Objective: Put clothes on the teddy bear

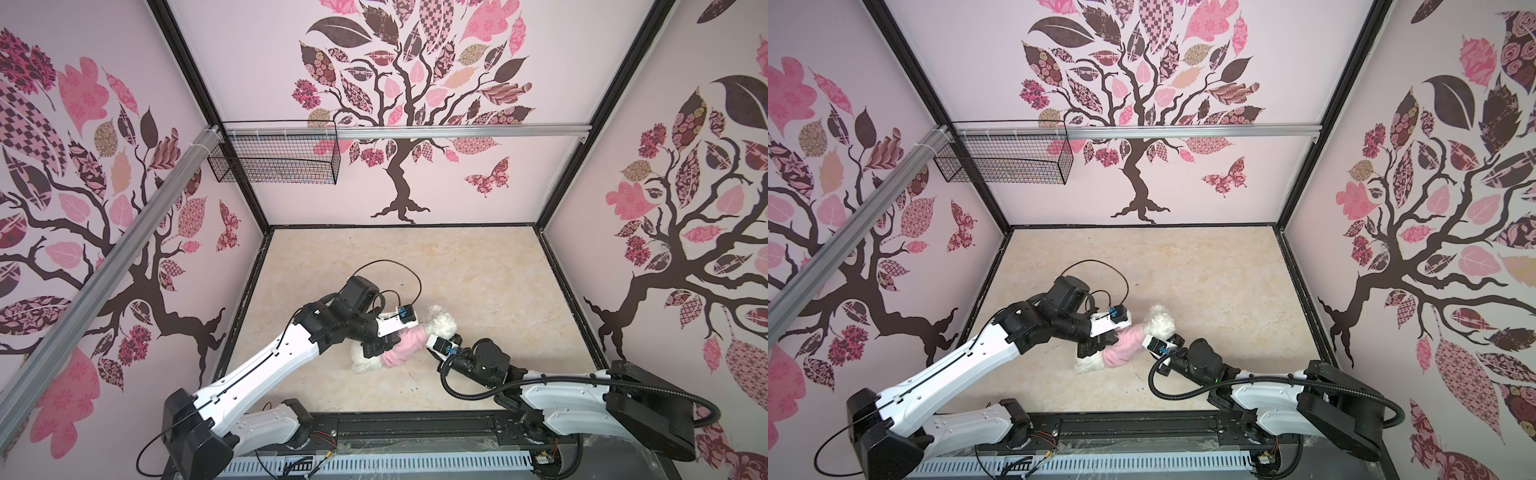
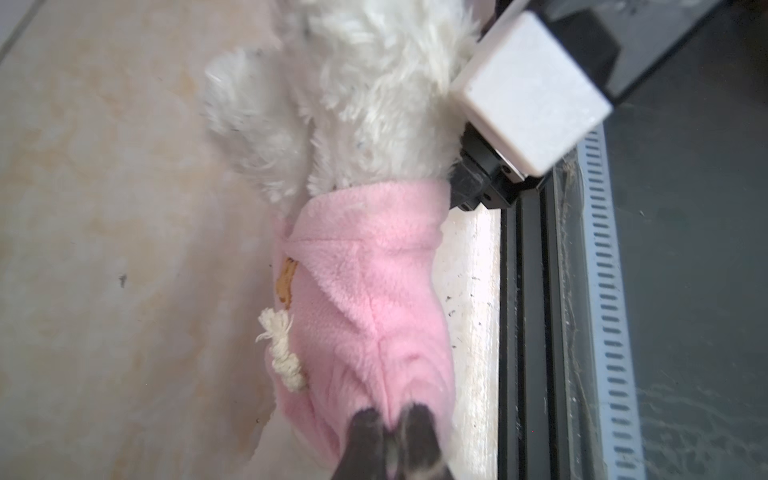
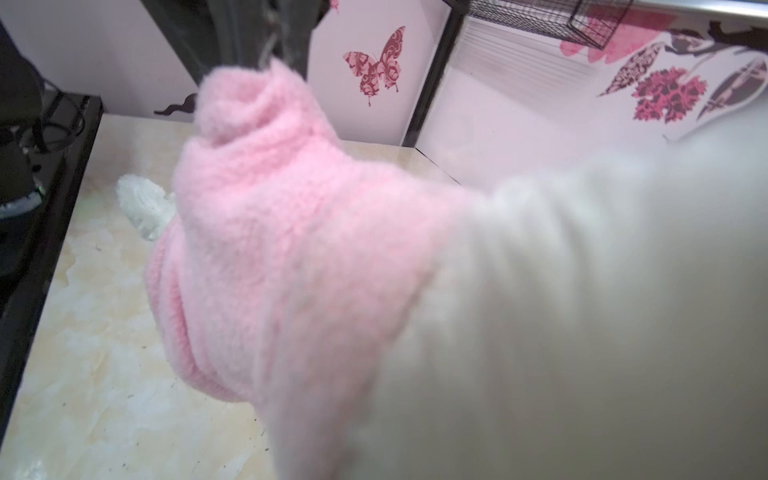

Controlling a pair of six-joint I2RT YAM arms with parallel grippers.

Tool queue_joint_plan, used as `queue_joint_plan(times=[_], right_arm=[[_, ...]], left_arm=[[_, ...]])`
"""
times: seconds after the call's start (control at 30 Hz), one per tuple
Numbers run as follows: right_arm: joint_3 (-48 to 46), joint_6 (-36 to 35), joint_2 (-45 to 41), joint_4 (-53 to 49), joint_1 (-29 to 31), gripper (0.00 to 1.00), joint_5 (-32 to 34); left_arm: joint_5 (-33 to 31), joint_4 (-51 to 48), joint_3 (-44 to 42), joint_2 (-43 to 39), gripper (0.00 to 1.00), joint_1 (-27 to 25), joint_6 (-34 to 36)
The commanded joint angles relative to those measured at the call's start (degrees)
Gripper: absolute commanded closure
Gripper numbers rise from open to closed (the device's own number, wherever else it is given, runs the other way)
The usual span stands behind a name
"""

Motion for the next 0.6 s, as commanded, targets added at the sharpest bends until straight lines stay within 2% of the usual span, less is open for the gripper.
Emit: queue_joint_plan(times=[0.0, 0.1, 0.27, 0.33, 0.43, 0.57], right_arm=[[-1.0, 11.3, -3.8, -4.1, -1.1, 0.8, 6.8], [-1.3, 17.7, -7.0, -11.7, -1.1, 0.68, 7.8], [0.5, 25.8, -16.2, -30.3, -1.1, 0.41, 9.8], [2.0, 26.3, -21.5, -37.5, -1.1, 0.38, 8.5], [5.1, 24.4, -28.2, -43.2, -1.1, 0.4, 1.1], [11.7, 22.3, -27.0, -45.1, -1.1, 0.46, -7.9]], left_arm=[[2.4, 9.9, -4.0, -3.8, 1.0, 1.9, -3.6], [1.7, 13.1, -5.4, -4.0, 1.0, 3.1, -3.0], [-5.5, 13.2, -5.1, -1.0, 1.0, 3.6, 0.3], [-6.6, 12.0, -4.6, 0.0, 1.0, 3.6, 2.1], [-5.2, 12.5, -5.3, 0.4, 1.0, 3.7, 4.1], [-3.0, 12.8, -5.8, 0.4, 1.0, 3.6, 5.3]])
